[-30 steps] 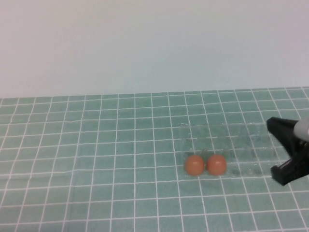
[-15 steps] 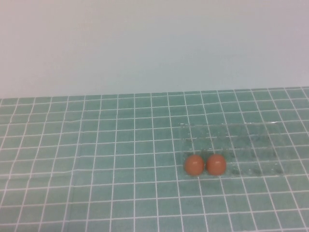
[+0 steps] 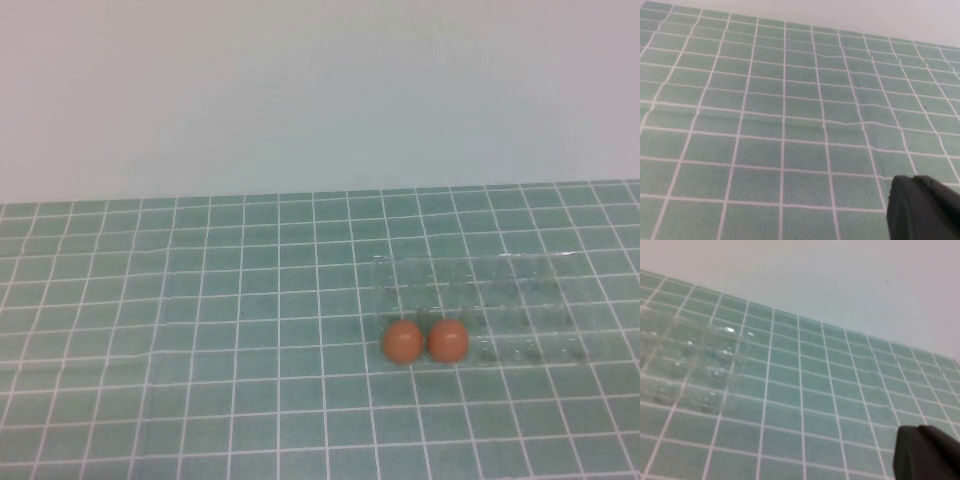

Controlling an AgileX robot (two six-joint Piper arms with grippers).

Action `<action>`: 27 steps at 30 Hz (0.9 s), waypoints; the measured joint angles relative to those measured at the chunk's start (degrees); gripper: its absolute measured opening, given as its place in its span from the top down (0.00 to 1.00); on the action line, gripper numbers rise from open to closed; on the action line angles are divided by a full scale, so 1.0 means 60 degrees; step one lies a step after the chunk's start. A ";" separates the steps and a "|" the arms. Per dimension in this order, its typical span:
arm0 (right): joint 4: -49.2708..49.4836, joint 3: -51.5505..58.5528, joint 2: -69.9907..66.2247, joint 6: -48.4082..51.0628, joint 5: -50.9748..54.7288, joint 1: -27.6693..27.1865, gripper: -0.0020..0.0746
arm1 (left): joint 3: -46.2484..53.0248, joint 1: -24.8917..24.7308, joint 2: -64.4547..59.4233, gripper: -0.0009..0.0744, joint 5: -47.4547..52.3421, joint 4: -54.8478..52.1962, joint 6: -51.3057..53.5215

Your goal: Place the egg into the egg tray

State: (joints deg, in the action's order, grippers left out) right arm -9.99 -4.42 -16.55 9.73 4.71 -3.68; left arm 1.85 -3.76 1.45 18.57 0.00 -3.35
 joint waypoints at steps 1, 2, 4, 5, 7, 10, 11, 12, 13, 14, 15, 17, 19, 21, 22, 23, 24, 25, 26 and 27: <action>0.0000 0.0238 0.0302 0.0000 0.0008 -0.0049 0.97 | 0.0000 0.0000 0.0000 0.99 0.0000 0.0000 0.0000; 0.0000 0.0428 0.0544 0.0000 0.0023 -0.0066 0.97 | 0.0000 0.0000 0.0000 0.99 0.0000 0.0000 0.0000; 0.0015 0.0835 0.1117 0.0000 0.0107 -0.0066 0.97 | 0.0000 0.0000 0.0000 0.99 0.0000 0.0000 0.0000; 0.0018 0.0945 0.1380 0.0000 0.0139 -0.0066 0.98 | 0.0000 0.0000 0.0000 0.99 0.0000 0.0000 0.0000; 0.0018 0.0980 0.1848 0.0000 0.0368 -0.0066 0.98 | 0.0000 0.0000 0.0000 0.99 0.0000 0.0000 0.0000; 0.0036 0.0980 0.2382 0.0000 0.0920 -0.0066 0.98 | 0.0000 0.0000 0.0000 0.99 0.0000 0.0000 0.0000; 0.0036 0.0980 0.2508 0.0000 0.1108 -0.0066 0.98 | 0.0000 0.0000 0.0000 0.99 0.0000 0.0000 0.0000; 0.0036 0.0980 0.2658 0.0000 0.1376 -0.0066 0.98 | 0.0000 0.0000 0.0000 0.99 0.0000 0.0000 0.0000; 0.0036 0.0980 0.2758 0.0000 0.1660 -0.0066 0.98 | 0.0000 0.0000 0.0000 0.99 0.0000 0.0000 0.0000; 0.0036 0.0980 0.2807 0.0000 0.1976 -0.0066 0.98 | 0.0000 0.0000 0.0000 0.99 0.0000 0.0000 0.0000; 0.0036 0.0980 0.2845 0.0000 0.2292 -0.0066 0.98 | 0.0000 0.0000 0.0000 0.99 0.0000 0.0000 0.0000; 0.0036 0.0994 0.2860 0.0000 0.2607 -0.0066 0.98 | 0.0000 0.0000 0.0000 0.99 0.0000 0.0000 0.0000; 0.0036 0.0994 0.2860 0.0000 0.2643 -0.0066 0.98 | 0.0000 0.0000 0.0000 0.99 0.0000 0.0000 0.0000; 0.0036 0.0994 0.2860 0.0000 0.2643 -0.0066 0.98 | 0.0000 0.0000 0.0000 0.99 0.0000 0.0000 0.0000; 0.0054 0.0994 0.2860 0.0000 0.2643 -0.0066 0.98 | 0.0000 0.0000 0.0000 0.99 0.0000 0.0000 0.0000; 0.0054 0.0994 0.2860 0.0000 0.2648 -0.0066 0.98 | 0.0000 0.0000 0.0000 0.99 0.0000 0.0000 0.0000; 0.0054 0.0994 0.2860 0.0000 0.2663 -0.0066 0.98 | 0.0000 0.0000 0.0000 0.99 0.0000 0.0000 0.0000; 0.0054 0.0994 0.2860 0.0000 0.2663 -0.0066 0.98 | 0.0000 0.0000 0.0000 0.99 0.0000 0.0000 0.0000; 0.0054 0.0994 0.2860 0.0000 0.2663 -0.0066 0.98 | 0.0000 0.0000 0.0000 0.99 0.0000 0.0000 0.0000; 0.0054 0.0994 0.2860 0.0000 0.2663 -0.0066 0.98 | 0.0000 0.0000 0.0000 0.99 0.0000 0.0000 0.0000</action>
State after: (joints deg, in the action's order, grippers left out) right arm -9.67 1.54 0.61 9.73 20.69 -4.08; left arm 1.85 -3.76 1.45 18.57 0.00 -3.35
